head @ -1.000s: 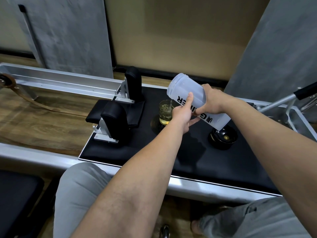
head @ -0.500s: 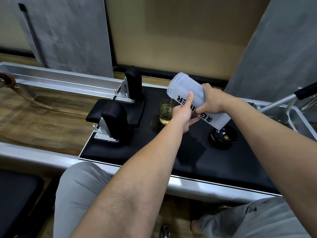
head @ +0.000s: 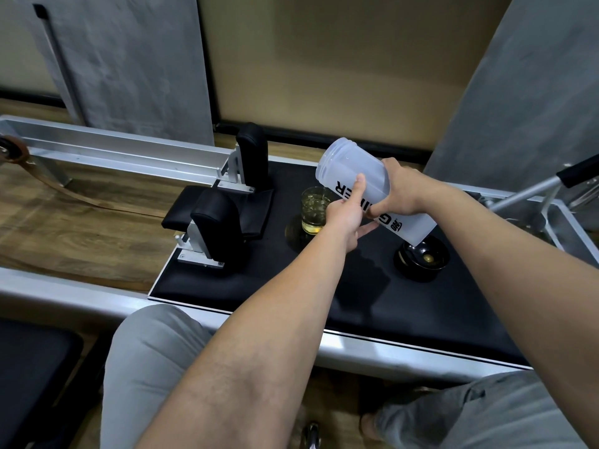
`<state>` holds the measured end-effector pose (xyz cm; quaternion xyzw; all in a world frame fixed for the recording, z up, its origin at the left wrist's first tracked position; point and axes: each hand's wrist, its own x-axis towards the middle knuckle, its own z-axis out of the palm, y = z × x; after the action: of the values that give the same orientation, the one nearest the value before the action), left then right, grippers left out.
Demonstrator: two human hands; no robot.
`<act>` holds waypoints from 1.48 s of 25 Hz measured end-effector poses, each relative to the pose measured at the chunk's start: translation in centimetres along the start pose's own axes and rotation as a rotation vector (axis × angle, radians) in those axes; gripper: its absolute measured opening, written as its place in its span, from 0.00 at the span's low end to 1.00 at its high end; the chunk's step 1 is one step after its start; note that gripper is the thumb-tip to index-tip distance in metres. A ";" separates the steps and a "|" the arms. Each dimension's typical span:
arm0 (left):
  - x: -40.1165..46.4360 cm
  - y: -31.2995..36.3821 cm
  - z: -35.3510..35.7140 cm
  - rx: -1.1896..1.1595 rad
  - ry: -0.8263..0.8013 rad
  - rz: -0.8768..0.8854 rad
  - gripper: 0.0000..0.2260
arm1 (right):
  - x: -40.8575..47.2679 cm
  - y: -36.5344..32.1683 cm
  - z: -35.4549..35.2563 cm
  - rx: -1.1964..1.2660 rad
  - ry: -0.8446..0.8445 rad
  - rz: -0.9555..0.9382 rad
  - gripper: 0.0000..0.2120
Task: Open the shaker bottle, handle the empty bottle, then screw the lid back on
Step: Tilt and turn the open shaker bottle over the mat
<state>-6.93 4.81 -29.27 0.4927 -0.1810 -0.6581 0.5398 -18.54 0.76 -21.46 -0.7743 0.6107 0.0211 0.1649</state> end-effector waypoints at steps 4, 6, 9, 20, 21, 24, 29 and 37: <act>0.1 0.0 -0.1 -0.005 0.004 -0.001 0.26 | 0.1 0.0 0.0 -0.002 0.000 -0.001 0.47; 0.0 -0.1 -0.1 -0.004 0.001 -0.004 0.26 | 0.2 0.0 0.2 -0.009 0.003 -0.003 0.48; 0.2 -0.2 -0.2 0.002 0.002 -0.005 0.27 | 0.4 0.2 0.4 -0.003 0.005 0.000 0.47; 0.2 -1.2 -1.4 0.054 0.018 -0.036 0.22 | 0.1 1.4 4.2 0.118 0.028 0.003 0.52; 0.1 -1.4 -1.8 0.047 0.019 -0.048 0.22 | 0.0 1.5 4.9 0.130 0.028 0.007 0.53; 0.2 -2.2 -2.7 0.030 0.029 -0.077 0.19 | -0.2 1.7 6.8 0.179 0.024 -0.006 0.54; 0.0 -0.8 -2.5 0.027 0.016 -0.019 0.11 | 0.1 1.7 6.6 0.299 0.086 -0.059 0.53; -0.9 5.5 1.0 0.240 0.040 0.330 0.17 | 0.5 1.2 3.5 0.583 0.370 -0.185 0.57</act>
<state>-4.92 3.35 -24.18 0.5301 -0.3258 -0.5246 0.5811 -18.94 0.99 -25.15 -0.7374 0.5377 -0.3096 0.2669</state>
